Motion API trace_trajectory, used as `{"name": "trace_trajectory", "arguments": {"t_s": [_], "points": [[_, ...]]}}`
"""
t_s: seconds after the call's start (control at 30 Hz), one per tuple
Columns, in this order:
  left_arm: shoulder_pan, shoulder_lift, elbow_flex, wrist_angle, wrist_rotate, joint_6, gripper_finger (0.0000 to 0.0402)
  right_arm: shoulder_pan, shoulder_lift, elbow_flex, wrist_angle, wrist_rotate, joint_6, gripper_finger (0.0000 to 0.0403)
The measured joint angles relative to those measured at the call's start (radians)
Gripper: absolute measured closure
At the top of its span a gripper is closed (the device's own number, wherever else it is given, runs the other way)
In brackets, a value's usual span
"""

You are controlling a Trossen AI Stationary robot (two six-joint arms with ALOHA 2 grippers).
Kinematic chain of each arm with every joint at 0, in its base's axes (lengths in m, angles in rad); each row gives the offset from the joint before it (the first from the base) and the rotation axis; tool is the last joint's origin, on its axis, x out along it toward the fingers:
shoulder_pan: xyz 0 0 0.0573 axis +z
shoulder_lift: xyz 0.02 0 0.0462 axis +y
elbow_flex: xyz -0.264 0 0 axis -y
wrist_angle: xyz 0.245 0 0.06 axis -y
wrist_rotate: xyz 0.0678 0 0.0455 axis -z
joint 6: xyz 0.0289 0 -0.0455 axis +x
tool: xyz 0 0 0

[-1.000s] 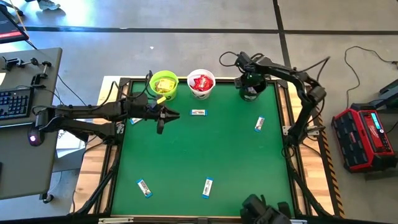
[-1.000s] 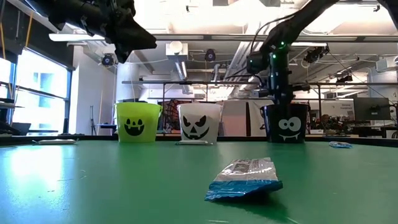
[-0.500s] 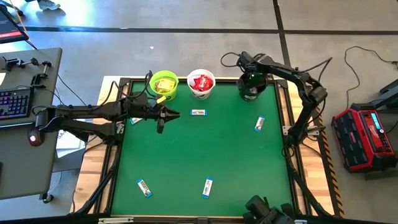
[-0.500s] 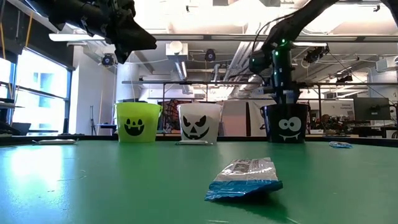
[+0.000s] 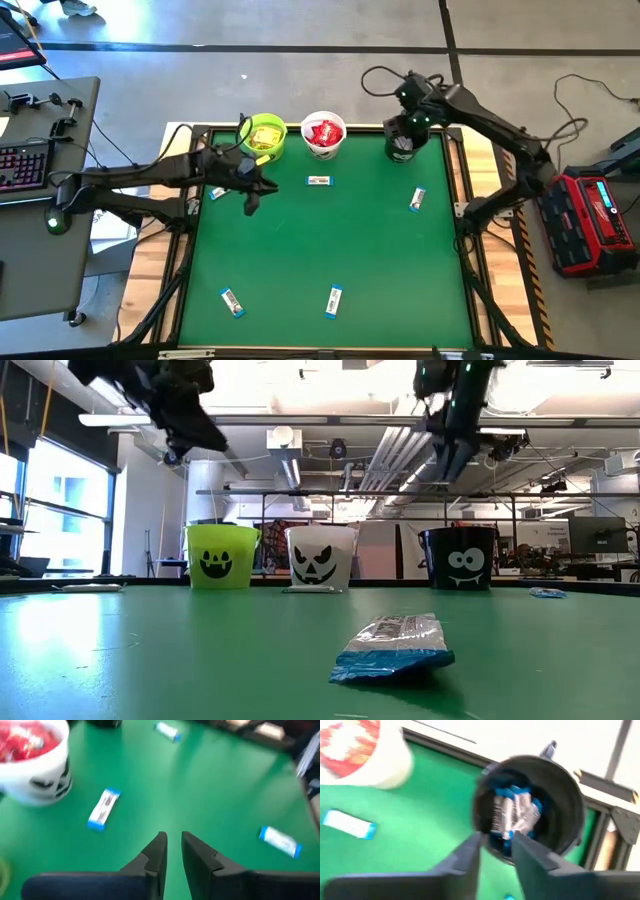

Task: Sort candy by brand, put in halloween buckets
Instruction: Put the white chocolate bar into the black bucket

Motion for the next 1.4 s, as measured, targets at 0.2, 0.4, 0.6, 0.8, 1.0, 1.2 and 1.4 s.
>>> {"name": "trace_trajectory", "arguments": {"t_s": [0.2,0.4,0.6,0.8,1.0,1.2,1.4], "points": [[0.029,0.000,0.080,-0.282,-0.031,0.054,0.0390,0.155,-0.044,0.000,0.103,0.023,0.033,0.0388],[0.068,0.001,0.102,-0.530,-0.111,0.034,0.0400,0.326,-0.041,-0.001,0.214,0.109,0.086,0.0399],[0.153,0.080,0.101,-0.638,-0.162,0.002,0.0398,0.460,-0.041,-0.001,0.301,0.171,0.124,0.0401],[0.230,0.232,0.101,-0.642,-0.202,0.104,0.0367,0.540,-0.040,-0.001,0.312,0.189,0.168,0.0402],[0.289,0.368,0.101,-0.645,-0.244,0.136,0.0299,0.583,-0.040,-0.001,0.312,0.196,0.184,0.0403],[0.336,0.457,0.097,-0.634,-0.288,0.143,0.0232,0.607,-0.040,-0.001,0.311,0.201,0.185,0.0403],[0.376,0.492,0.042,-0.603,-0.288,0.152,0.0196,0.610,-0.040,-0.001,0.311,0.201,0.185,0.0403]]}}
